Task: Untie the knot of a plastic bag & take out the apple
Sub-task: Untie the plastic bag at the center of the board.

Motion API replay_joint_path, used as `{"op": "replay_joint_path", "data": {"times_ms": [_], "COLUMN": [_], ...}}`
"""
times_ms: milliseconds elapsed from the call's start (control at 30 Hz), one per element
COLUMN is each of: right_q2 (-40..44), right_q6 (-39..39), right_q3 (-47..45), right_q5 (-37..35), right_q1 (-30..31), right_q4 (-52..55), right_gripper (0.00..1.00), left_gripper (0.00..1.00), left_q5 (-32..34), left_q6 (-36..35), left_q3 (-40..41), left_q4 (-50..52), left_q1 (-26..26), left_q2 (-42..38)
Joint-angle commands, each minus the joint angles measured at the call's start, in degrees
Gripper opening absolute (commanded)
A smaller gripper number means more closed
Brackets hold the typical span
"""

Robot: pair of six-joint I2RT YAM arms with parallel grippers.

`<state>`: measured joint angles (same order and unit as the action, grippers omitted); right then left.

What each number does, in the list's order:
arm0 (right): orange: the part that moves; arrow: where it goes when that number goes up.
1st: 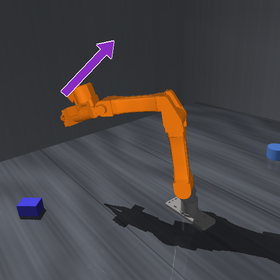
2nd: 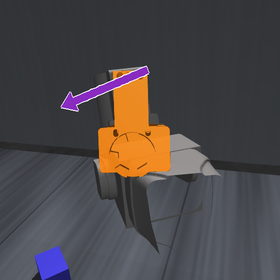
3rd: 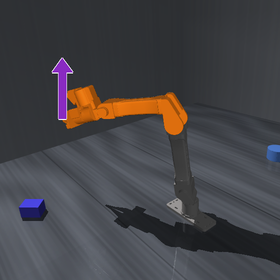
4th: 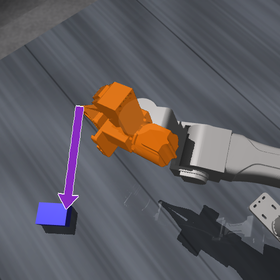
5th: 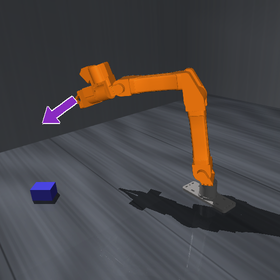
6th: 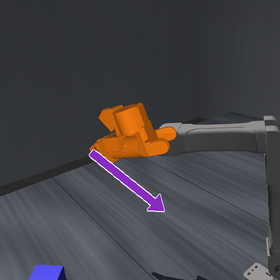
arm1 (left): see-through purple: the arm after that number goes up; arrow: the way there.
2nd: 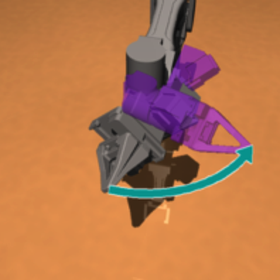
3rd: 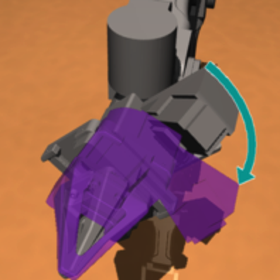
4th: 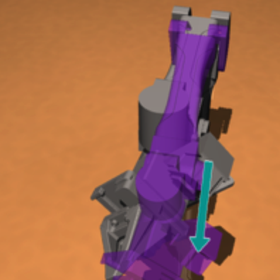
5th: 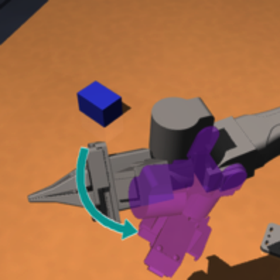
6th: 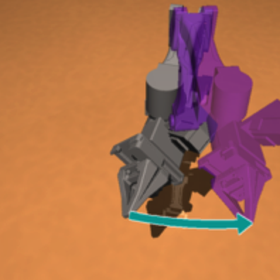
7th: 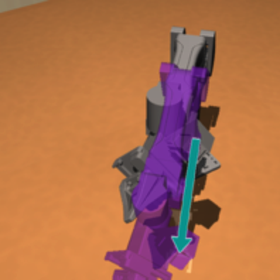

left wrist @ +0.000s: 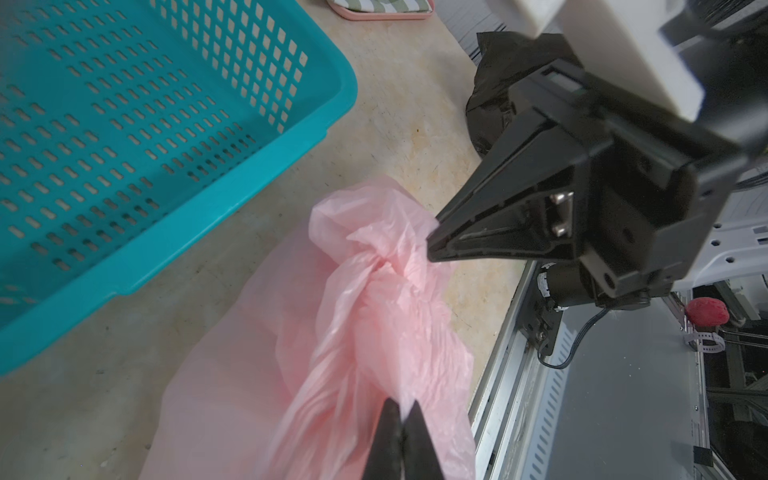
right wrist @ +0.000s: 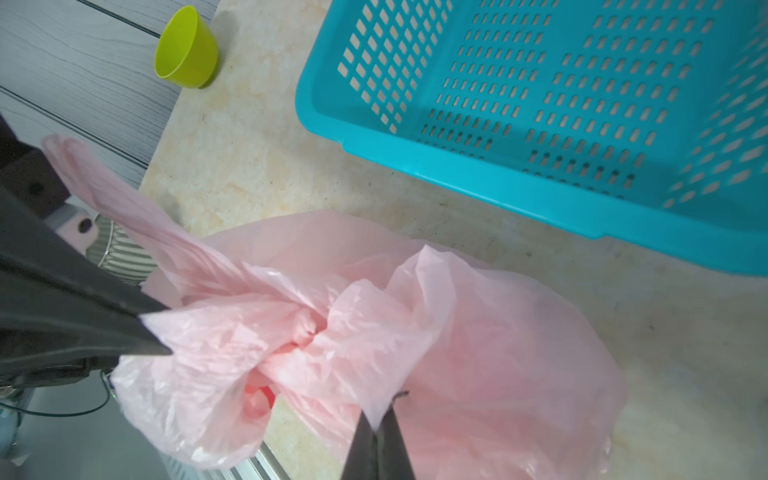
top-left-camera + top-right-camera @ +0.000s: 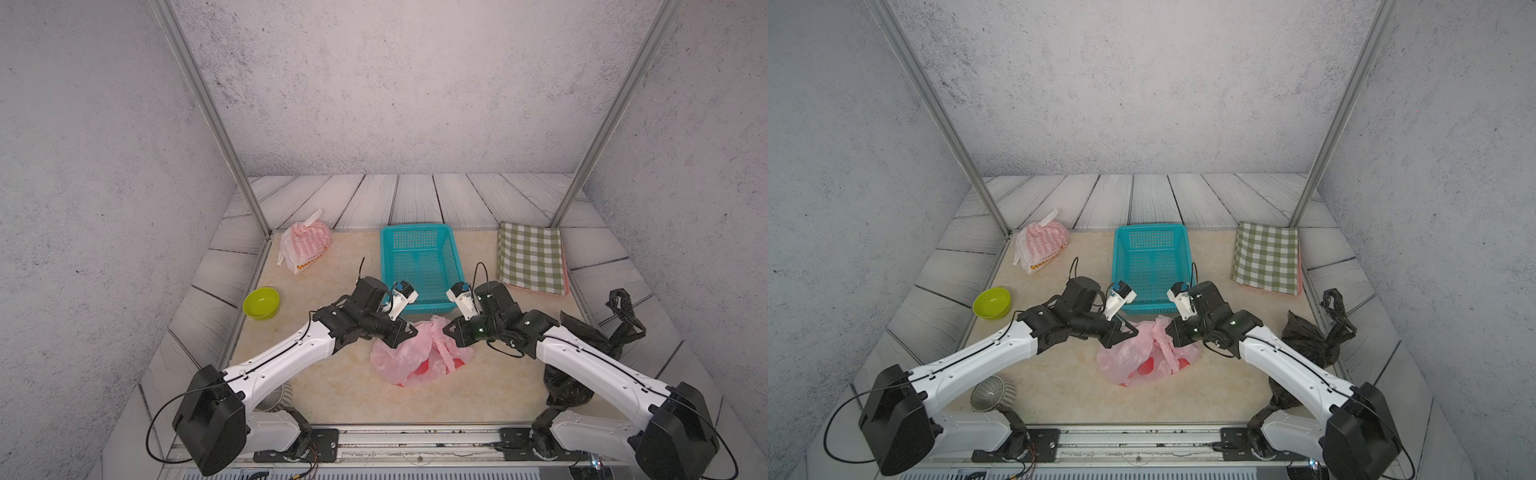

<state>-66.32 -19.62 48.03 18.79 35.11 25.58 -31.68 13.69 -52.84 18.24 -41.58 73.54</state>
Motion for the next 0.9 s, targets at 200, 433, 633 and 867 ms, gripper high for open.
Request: {"op": "replay_joint_path", "data": {"times_ms": [200, 433, 633, 867], "right_q2": [6.24, 7.5, 8.65, 9.47], "right_q6": [1.26, 0.25, -1.1, -1.38], "right_q3": [1.35, 0.79, 0.43, 0.83], "right_q5": [-14.87, -19.32, -21.4, -22.57], "right_q1": [-0.13, -0.55, -1.13, -4.35], "right_q4": [5.95, 7.2, 7.08, 8.58], "right_gripper": [0.0, 0.0, 0.0, 0.0], "left_gripper": [0.0, 0.0, 0.0, 0.0], "left_q5": [4.46, 12.95, 21.69, 28.03], "left_q6": [-2.35, -1.42, -0.93, -1.17], "left_q3": [-0.58, -1.11, -1.49, -2.6], "left_q4": [6.53, 11.64, 14.73, 18.21], "left_q1": [3.01, 3.88, 4.73, 7.2], "left_q2": [-4.96, -5.4, -7.28, -8.79]}}
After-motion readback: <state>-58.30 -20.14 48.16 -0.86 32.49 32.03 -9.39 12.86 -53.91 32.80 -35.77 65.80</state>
